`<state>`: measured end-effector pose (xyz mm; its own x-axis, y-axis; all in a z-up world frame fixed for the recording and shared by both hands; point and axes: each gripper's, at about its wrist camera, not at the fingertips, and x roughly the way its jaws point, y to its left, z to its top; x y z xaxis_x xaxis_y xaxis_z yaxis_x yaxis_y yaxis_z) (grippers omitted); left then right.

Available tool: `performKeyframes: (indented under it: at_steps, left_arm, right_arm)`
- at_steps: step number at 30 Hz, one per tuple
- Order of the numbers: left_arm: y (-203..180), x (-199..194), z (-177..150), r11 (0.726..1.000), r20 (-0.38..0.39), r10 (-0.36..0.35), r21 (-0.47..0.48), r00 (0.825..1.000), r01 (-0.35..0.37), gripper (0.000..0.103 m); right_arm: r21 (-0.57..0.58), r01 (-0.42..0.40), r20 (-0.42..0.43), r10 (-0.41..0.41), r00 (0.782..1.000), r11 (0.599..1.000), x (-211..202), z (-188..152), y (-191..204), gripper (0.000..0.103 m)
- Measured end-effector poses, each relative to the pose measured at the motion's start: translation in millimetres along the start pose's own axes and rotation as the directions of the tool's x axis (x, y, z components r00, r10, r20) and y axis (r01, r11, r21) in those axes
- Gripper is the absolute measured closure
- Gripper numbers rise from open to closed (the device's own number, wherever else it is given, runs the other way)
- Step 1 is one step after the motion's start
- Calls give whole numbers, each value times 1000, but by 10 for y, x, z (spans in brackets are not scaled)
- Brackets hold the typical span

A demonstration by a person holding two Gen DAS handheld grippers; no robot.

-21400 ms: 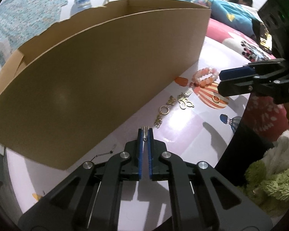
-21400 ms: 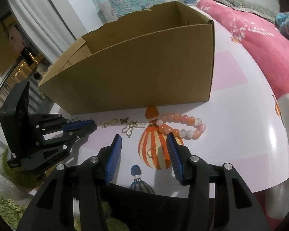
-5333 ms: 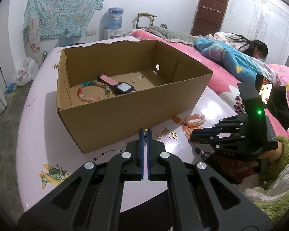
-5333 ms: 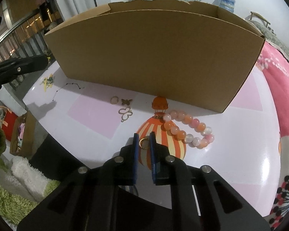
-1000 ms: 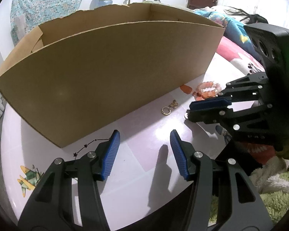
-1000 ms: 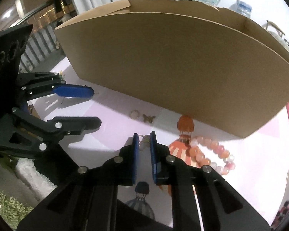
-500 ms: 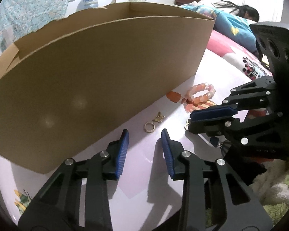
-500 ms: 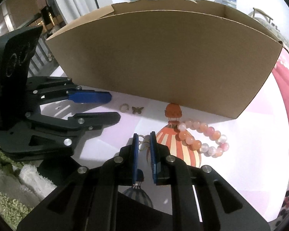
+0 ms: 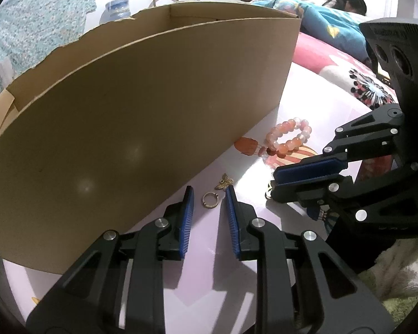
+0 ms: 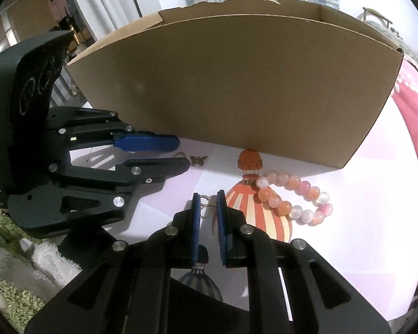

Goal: Organize jewelry
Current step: 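Lower the left tool onto the small gold ring charm and close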

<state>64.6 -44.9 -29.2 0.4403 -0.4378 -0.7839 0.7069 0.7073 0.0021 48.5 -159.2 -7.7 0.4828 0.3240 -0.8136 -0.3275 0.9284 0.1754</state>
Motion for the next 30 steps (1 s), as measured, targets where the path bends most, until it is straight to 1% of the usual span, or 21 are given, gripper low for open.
performKeyframes:
  at_steps: [4, 9, 10, 23, 30]
  left_arm:
    - [3, -3, 1, 1000, 2, 2, 2, 1000, -2, 88]
    - [-4, -2, 4, 1000, 2, 8, 7, 1000, -8, 90]
    - [-1, -2, 4, 1000, 2, 9, 6, 1000, -9, 93]
    - [-8, 1, -8, 1000, 8, 10, 2, 1000, -10, 93]
    - [16, -37, -37, 1000, 12, 3, -18, 1000, -3, 93]
  right_arm:
    - [4, -3, 2, 3, 1000, 1000, 0, 3, -17, 91]
    - [6, -5, 3, 4, 1000, 1000, -1, 11, -33, 91]
    - [6, -5, 3, 5, 1000, 1000, -4, 12, -38, 91]
    - [6, -2, 9, 2, 1000, 1000, -46, 26, -35, 91]
    - [3, 1, 12, -1, 1000, 1000, -57, 24, -31, 91]
